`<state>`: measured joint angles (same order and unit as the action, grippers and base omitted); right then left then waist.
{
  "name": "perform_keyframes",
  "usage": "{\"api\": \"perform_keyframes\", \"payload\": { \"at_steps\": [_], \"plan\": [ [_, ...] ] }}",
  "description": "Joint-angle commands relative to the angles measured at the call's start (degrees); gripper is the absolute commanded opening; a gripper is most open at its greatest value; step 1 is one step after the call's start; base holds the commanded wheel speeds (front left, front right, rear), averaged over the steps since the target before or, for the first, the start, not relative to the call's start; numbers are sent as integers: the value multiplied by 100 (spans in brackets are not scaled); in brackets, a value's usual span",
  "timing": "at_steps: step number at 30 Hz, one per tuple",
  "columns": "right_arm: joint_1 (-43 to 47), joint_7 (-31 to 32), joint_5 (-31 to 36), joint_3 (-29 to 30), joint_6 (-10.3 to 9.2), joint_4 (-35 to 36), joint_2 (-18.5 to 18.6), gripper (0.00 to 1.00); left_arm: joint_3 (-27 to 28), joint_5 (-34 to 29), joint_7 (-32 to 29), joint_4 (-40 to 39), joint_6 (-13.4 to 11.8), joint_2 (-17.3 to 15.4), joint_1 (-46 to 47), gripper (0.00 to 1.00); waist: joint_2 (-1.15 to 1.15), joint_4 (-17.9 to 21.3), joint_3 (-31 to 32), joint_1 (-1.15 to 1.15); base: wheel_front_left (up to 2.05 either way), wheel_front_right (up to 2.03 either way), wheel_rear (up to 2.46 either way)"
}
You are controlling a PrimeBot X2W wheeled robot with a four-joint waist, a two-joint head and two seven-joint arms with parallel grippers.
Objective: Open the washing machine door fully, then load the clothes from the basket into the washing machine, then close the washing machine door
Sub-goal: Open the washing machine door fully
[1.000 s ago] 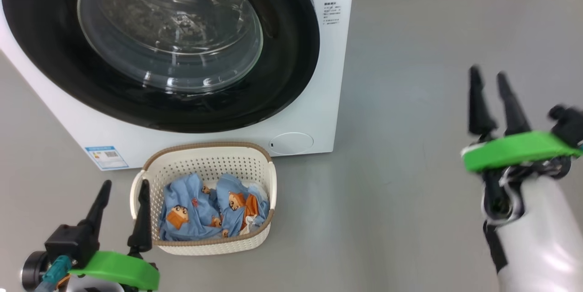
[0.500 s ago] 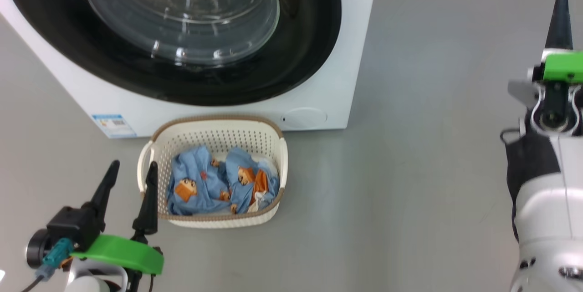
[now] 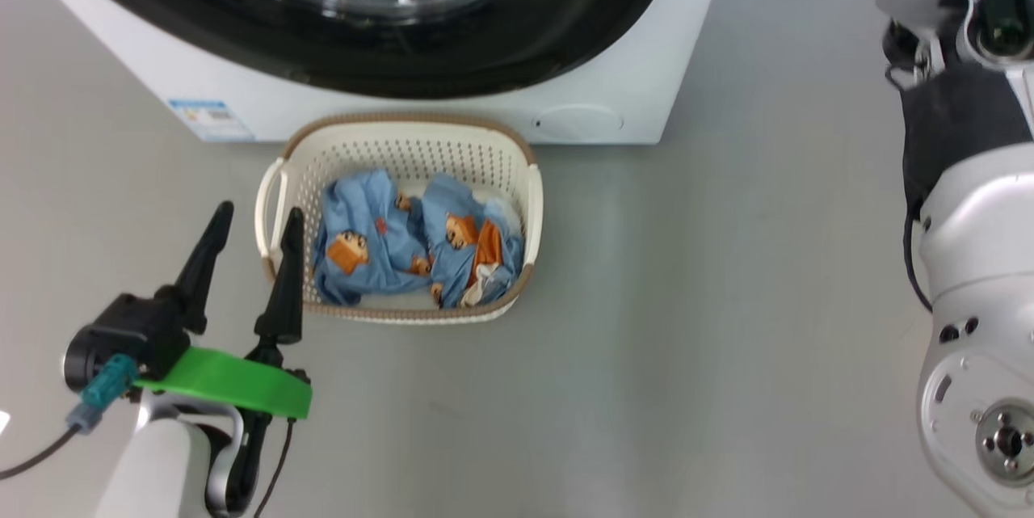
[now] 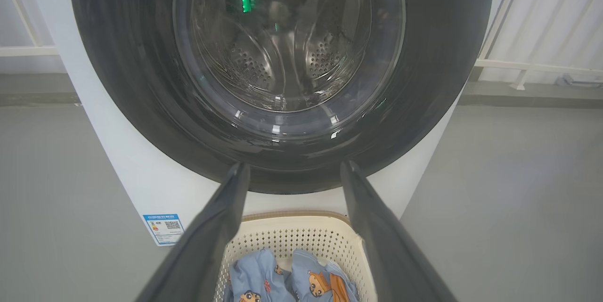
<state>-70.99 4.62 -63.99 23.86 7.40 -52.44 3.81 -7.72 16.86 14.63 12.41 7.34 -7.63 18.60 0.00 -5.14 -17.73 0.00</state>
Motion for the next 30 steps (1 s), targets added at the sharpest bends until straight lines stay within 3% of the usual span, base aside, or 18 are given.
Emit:
{"api": "perform_keyframes", "payload": {
  "at_steps": [1,8,17,30],
  "plan": [
    [-378,184,-106,-159,9,-5,-92,0,150,92,37,-142,14,-174,209,100,0,-195,-353,0,0,0,0],
    [-997,1051,-758,-535,9,-552,-92,0,25,212,37,-88,14,-131,377,100,0,-261,-624,0,0,0,0],
    [-1410,1465,-1092,-1149,9,-788,-93,0,-67,315,37,-96,14,-116,544,100,0,-330,-967,0,0,0,0],
    [-1832,1367,-1040,-1471,9,-995,-88,0,-102,413,37,-121,14,-61,674,100,0,-402,-1302,0,0,0,0]
  ]
}}
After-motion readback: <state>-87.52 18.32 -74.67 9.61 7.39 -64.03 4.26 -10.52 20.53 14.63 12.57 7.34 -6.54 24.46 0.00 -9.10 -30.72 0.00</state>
